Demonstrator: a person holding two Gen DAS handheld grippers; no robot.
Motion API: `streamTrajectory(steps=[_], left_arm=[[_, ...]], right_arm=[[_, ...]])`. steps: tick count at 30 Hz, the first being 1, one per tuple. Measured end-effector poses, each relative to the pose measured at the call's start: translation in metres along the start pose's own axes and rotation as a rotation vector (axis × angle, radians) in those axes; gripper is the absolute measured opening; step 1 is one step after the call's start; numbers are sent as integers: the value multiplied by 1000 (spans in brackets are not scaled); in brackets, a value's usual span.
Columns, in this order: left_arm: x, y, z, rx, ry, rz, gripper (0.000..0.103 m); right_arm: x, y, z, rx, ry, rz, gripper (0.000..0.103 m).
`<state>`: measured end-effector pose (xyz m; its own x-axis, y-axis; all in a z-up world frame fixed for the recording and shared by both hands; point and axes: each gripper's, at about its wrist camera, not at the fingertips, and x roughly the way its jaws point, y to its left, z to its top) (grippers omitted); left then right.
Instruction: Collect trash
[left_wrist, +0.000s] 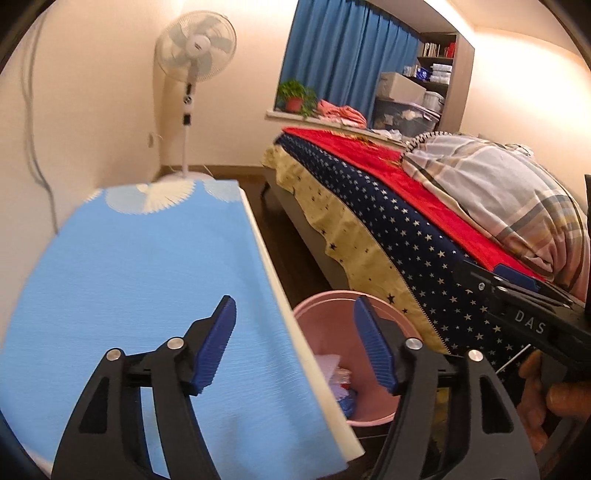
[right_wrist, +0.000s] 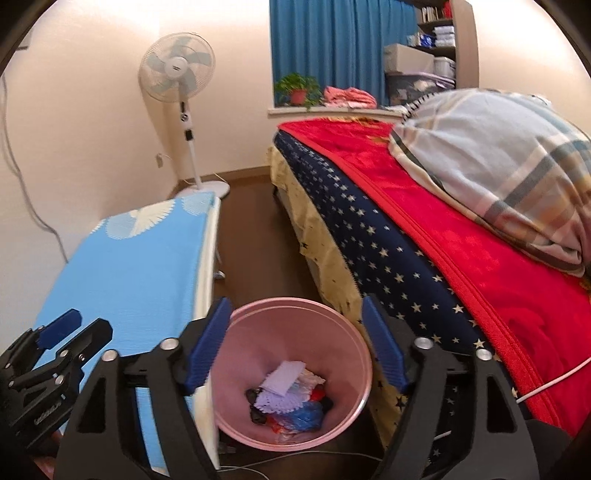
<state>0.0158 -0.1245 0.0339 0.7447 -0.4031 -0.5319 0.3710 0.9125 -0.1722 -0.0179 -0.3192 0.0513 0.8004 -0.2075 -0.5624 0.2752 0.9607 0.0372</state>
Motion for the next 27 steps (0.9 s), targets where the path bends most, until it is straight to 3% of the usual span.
streamTrajectory(steps=[6,12,20,27], left_arm=[[-39,10,-2,9,-48,68,77],[-82,37,-17,-53,-67,151,87],[-111,72,-51,-146,-55,275,87],[-112,66,-55,-110,-90,314,87]], right_arm=[[-26,16,-7,-15,-39,38,90],[-47,39,-28,-60,-55,63,95],[-70,56,-50,-68,-82,78,98],[-66,71,-63,-100,-53,80,98]])
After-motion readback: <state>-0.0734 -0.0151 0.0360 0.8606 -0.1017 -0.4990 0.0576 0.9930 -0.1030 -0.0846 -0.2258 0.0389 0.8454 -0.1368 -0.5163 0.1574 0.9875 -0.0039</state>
